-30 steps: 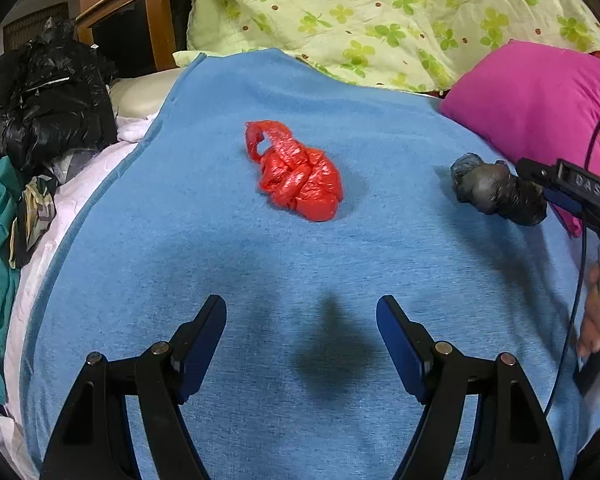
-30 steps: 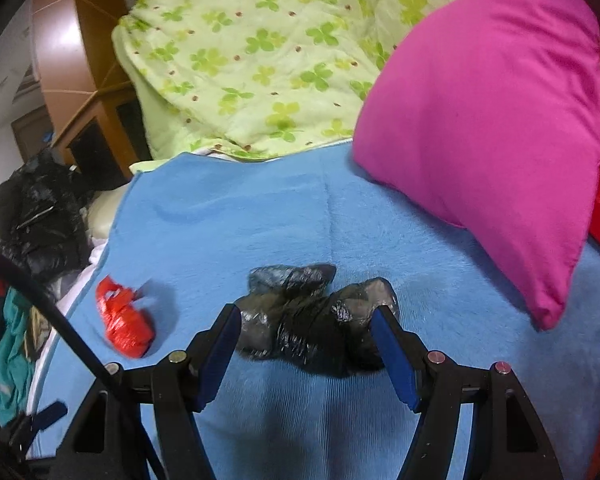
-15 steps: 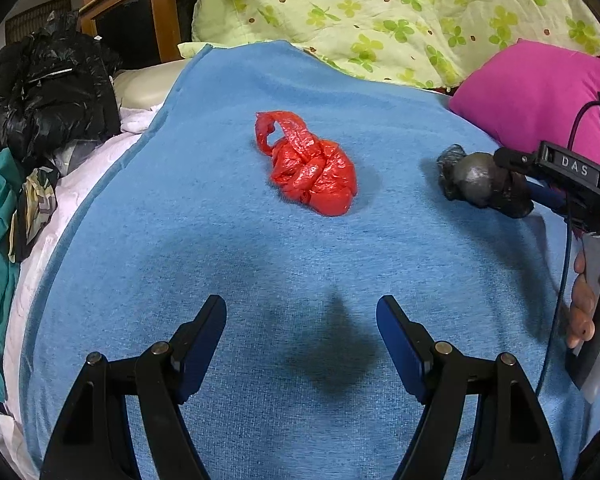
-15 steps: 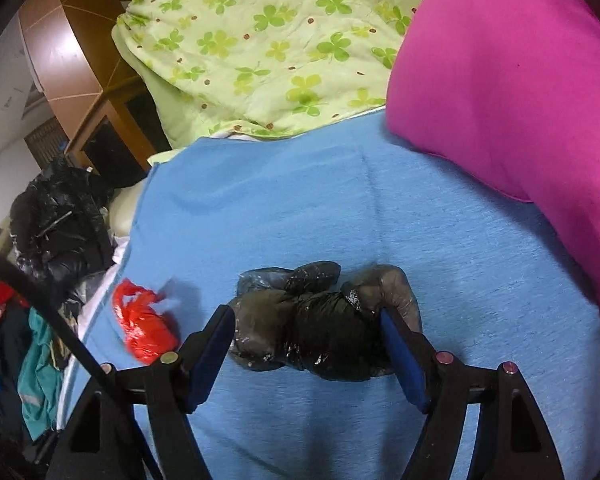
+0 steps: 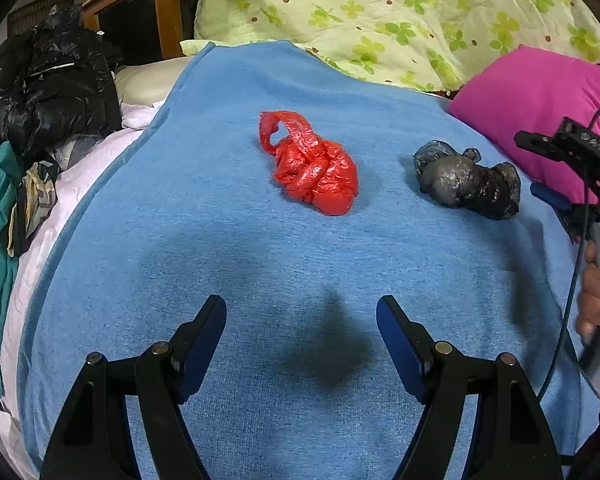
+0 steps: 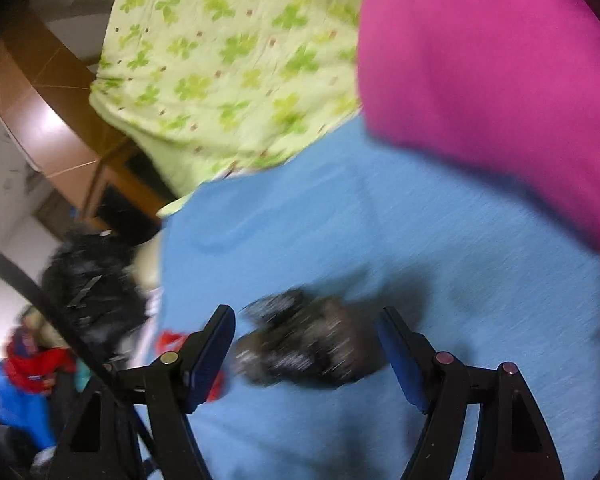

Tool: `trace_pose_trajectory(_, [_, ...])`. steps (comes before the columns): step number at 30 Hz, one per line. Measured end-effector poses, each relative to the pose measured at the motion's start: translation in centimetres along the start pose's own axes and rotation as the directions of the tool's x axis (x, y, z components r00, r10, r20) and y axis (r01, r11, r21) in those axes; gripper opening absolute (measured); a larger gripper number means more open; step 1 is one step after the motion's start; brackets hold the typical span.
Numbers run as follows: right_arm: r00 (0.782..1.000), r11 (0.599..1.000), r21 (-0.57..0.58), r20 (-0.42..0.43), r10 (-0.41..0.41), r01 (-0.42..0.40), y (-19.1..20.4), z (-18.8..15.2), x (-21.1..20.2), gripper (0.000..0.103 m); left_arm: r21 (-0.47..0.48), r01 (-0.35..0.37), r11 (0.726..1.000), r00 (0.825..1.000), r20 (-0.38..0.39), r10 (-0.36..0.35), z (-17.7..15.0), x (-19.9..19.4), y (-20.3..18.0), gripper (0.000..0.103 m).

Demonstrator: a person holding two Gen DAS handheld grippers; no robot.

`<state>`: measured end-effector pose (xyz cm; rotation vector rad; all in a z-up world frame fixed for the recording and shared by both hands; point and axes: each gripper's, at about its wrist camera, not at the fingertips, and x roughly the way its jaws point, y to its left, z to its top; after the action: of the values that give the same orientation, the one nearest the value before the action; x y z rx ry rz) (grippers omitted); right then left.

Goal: Collect trash
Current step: 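Lower the right tool onto the black plastic bag and close it, then lower the left tool onto the red plastic bag while the right lifts the black bag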

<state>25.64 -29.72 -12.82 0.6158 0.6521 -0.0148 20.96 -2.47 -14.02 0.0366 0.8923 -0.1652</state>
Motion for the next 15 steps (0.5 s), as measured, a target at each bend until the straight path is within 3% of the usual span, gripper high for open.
trace_pose_trajectory(4, [0.995,0.999,-0.014,-0.092,0.049,-0.051,0.5,-0.4,2.6,0.077,0.016,0.000,1.000,1.000,-0.005,0.000,-0.1,0.1,-0.4,0.078])
trace_pose_trajectory(8, [0.987,0.988,-0.136,-0.154,0.048,-0.070,2.8,-1.5,4.0,0.075,0.014,-0.007,1.000,1.000,-0.010,0.007,-0.2,0.3,-0.2,0.078])
trace_pose_trajectory(9, [0.986,0.984,-0.164,-0.161,0.035,-0.062,3.1,-1.9,4.1,0.070,0.011,-0.009,1.000,1.000,-0.011,0.009,-0.1,0.3,0.0,0.078])
trace_pose_trajectory(11, [0.981,0.975,-0.213,-0.191,0.013,-0.055,3.7,-2.5,4.3,0.041,-0.001,-0.013,1.000,1.000,-0.010,0.013,0.0,0.3,0.5,0.078])
trace_pose_trajectory(15, [0.982,0.974,-0.221,-0.188,0.011,-0.053,3.8,-3.0,3.6,0.035,-0.025,-0.022,0.999,1.000,-0.009,0.022,0.2,0.4,1.3,0.078])
